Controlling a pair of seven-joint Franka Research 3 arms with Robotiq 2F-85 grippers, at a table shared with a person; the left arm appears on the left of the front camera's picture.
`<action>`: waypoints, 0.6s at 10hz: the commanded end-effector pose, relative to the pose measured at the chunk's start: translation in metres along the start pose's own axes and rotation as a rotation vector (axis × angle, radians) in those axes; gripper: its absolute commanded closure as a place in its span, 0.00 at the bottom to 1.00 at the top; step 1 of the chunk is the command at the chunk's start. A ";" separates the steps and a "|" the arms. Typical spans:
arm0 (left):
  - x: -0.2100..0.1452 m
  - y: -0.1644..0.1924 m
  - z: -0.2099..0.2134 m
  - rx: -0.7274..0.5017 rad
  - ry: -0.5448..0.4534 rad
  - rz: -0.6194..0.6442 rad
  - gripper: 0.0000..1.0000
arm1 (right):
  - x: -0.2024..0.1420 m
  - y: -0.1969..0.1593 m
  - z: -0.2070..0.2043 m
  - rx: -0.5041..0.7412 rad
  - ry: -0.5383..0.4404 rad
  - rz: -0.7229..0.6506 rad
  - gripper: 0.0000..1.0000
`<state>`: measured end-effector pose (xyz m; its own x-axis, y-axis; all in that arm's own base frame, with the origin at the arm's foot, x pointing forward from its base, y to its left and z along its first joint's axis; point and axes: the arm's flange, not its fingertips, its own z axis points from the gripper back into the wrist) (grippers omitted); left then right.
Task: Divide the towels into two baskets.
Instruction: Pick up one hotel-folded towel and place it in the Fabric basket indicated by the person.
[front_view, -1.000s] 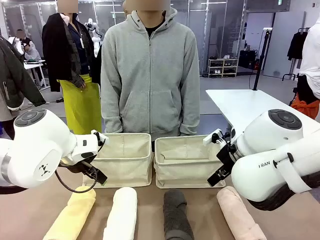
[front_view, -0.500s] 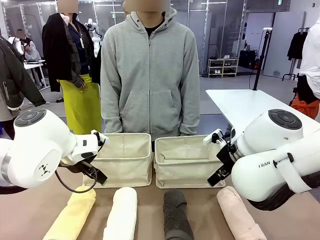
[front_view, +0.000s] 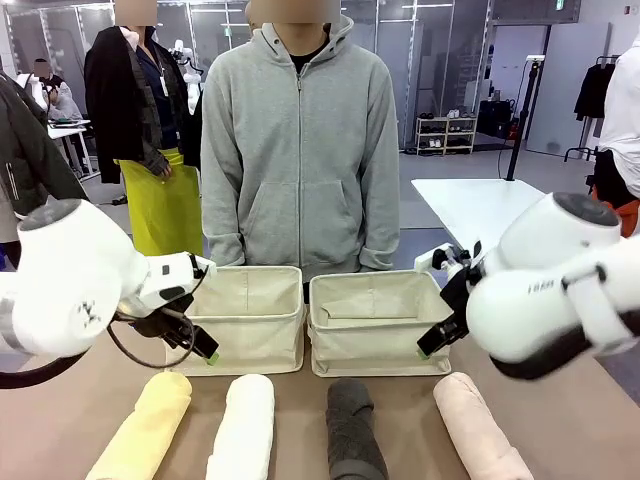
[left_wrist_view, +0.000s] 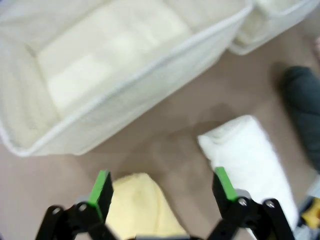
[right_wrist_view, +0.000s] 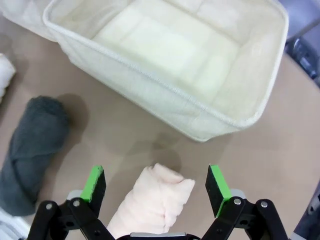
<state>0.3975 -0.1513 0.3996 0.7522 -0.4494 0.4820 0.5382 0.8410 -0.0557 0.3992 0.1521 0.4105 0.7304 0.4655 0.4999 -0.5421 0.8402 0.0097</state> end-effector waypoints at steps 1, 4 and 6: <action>-0.003 0.038 0.029 -0.186 0.027 0.116 0.00 | 0.000 -0.036 0.025 0.189 0.005 -0.121 0.00; -0.027 0.086 0.044 -0.591 -0.078 0.355 0.00 | -0.016 -0.081 0.036 0.467 -0.019 -0.350 0.00; -0.067 0.124 0.056 -0.794 -0.246 0.502 0.00 | -0.051 -0.127 0.050 0.685 -0.097 -0.538 0.00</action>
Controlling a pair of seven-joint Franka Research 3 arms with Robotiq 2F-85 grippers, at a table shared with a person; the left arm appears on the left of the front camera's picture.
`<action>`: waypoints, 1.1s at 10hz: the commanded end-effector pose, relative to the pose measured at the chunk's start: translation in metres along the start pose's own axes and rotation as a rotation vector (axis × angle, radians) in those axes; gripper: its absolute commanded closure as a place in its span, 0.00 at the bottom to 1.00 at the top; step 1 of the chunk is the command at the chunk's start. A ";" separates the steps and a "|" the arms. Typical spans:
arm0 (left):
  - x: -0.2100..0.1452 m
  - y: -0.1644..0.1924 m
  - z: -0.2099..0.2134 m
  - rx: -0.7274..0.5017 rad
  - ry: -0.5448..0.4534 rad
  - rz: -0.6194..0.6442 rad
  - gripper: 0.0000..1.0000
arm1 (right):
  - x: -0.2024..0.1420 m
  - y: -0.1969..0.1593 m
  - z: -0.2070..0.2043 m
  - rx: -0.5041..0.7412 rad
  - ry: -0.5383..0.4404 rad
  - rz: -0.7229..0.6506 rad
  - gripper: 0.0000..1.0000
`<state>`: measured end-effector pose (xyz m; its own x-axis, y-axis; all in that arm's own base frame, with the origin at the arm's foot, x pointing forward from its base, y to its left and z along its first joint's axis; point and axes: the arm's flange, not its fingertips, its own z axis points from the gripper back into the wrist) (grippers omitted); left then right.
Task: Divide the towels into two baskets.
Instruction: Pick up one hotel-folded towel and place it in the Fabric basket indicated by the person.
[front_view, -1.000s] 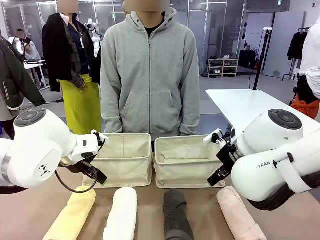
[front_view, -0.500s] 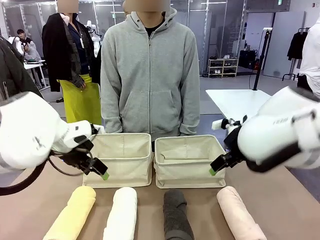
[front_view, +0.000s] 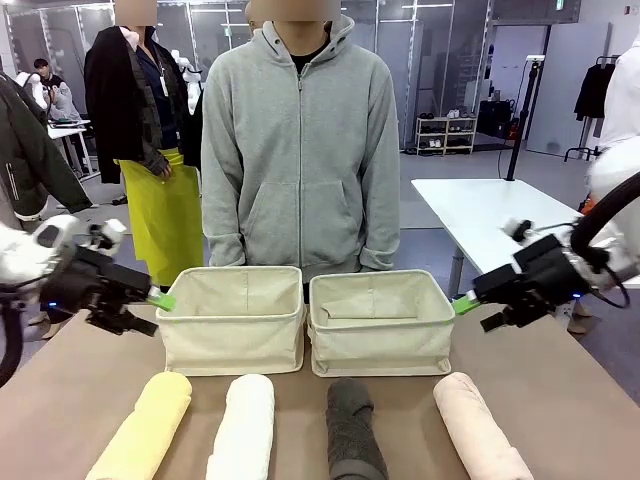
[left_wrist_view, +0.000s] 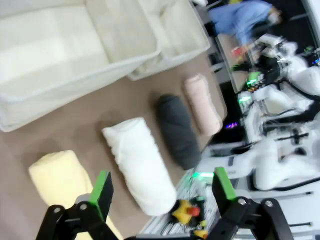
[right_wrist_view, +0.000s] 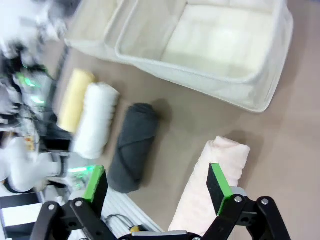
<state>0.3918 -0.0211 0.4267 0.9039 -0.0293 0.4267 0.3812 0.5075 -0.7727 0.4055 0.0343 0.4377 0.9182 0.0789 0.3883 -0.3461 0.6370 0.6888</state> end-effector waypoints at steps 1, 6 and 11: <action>-0.022 0.042 0.034 -0.138 -0.146 0.101 0.00 | -0.013 -0.048 0.039 0.160 -0.096 -0.143 0.00; -0.133 0.106 0.169 -0.048 -0.526 0.272 0.00 | -0.127 -0.151 0.185 0.237 -0.527 -0.439 0.00; -0.180 0.114 0.226 0.089 -0.654 0.340 0.00 | -0.174 -0.163 0.233 0.163 -0.625 -0.456 0.00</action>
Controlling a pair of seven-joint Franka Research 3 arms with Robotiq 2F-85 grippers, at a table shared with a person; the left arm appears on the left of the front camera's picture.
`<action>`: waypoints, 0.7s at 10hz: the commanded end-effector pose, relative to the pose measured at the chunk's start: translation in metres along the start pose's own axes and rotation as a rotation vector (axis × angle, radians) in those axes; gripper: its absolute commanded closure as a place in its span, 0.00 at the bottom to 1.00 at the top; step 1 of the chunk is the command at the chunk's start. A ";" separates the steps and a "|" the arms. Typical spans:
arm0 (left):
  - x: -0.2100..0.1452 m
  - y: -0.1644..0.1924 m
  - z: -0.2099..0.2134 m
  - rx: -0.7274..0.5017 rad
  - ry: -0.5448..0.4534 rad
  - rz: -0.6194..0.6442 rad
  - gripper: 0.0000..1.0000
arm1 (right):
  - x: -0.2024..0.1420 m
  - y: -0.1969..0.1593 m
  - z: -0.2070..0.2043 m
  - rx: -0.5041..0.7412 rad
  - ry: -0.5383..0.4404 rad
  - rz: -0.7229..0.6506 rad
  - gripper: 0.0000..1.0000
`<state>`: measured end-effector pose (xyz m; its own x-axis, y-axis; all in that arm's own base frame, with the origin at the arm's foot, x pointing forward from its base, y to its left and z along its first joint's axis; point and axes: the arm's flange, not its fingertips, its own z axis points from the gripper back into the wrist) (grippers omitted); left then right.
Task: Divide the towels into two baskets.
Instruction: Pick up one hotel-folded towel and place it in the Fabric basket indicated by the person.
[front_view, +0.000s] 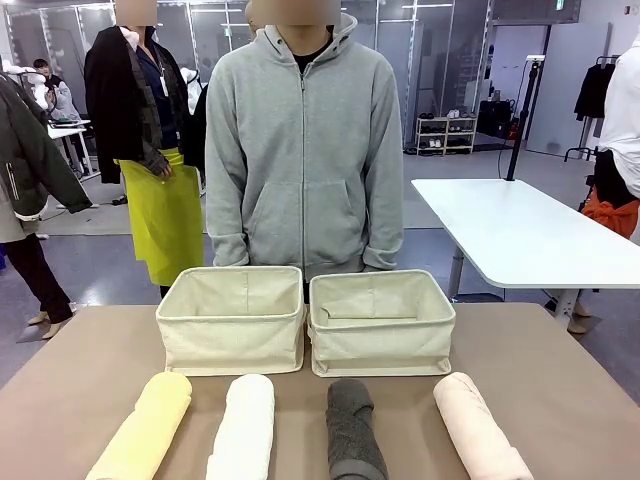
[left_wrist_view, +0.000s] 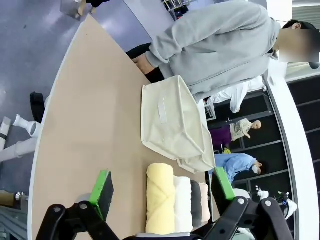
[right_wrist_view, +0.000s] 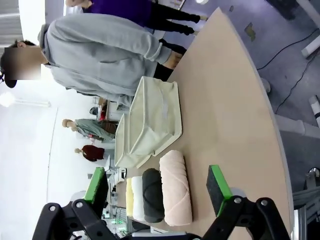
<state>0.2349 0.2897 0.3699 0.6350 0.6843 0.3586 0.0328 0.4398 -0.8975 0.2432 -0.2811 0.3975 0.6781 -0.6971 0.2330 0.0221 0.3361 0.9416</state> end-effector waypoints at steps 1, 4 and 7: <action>0.000 0.001 -0.003 -0.007 0.001 0.005 0.00 | 0.000 -0.004 0.004 0.001 -0.013 -0.025 0.00; 0.000 0.001 -0.003 -0.007 0.001 0.005 0.00 | 0.000 -0.004 0.004 0.001 -0.013 -0.025 0.00; 0.000 0.001 -0.003 -0.007 0.001 0.005 0.00 | 0.000 -0.004 0.004 0.001 -0.013 -0.025 0.00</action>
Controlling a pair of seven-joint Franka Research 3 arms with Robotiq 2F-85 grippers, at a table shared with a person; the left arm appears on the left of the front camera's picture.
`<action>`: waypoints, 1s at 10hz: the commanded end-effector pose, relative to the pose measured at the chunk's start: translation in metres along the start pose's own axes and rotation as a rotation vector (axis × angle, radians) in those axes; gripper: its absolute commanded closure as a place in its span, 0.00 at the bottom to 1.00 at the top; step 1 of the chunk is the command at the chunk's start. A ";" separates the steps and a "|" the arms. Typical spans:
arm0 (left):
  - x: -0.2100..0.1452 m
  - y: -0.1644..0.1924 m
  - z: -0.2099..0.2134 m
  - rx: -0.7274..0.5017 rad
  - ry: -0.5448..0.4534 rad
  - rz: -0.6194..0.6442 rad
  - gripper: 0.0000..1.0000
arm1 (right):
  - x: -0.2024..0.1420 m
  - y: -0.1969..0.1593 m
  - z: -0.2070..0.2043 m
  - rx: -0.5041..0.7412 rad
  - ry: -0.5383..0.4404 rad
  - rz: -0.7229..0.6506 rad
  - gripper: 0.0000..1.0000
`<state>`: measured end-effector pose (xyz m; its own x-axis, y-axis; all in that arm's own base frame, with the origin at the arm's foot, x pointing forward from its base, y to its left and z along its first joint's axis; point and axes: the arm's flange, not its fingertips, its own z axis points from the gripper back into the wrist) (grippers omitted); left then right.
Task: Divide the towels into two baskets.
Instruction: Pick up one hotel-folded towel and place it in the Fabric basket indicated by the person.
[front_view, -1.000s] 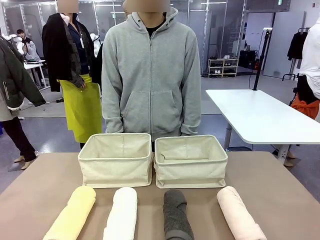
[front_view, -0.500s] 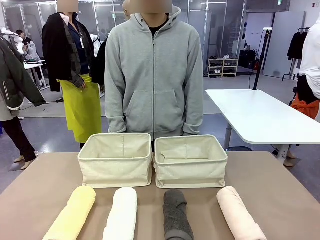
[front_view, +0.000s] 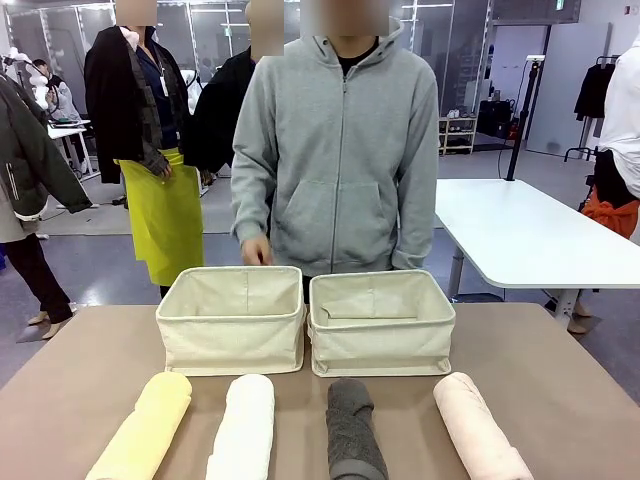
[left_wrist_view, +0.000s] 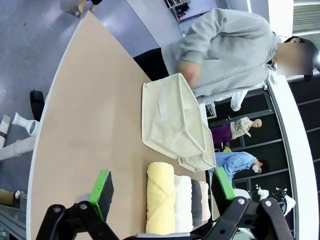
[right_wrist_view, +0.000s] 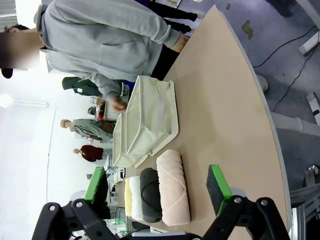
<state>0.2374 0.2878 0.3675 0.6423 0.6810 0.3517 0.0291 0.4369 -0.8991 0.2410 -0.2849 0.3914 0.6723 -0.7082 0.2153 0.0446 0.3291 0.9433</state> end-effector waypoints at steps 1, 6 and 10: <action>0.001 -0.001 0.001 -0.007 -0.009 0.000 0.00 | 0.000 0.003 0.002 0.013 -0.006 -0.005 0.00; 0.001 -0.001 0.001 -0.007 -0.009 0.000 0.00 | 0.000 0.003 0.002 0.013 -0.006 -0.005 0.00; 0.000 0.000 0.000 0.000 0.000 0.000 0.00 | 0.000 0.003 0.002 0.013 -0.006 -0.005 0.00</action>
<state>0.2375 0.2877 0.3675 0.6425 0.6809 0.3516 0.0291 0.4369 -0.8991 0.2412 -0.2856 0.3924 0.6719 -0.7079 0.2177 0.0434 0.3311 0.9426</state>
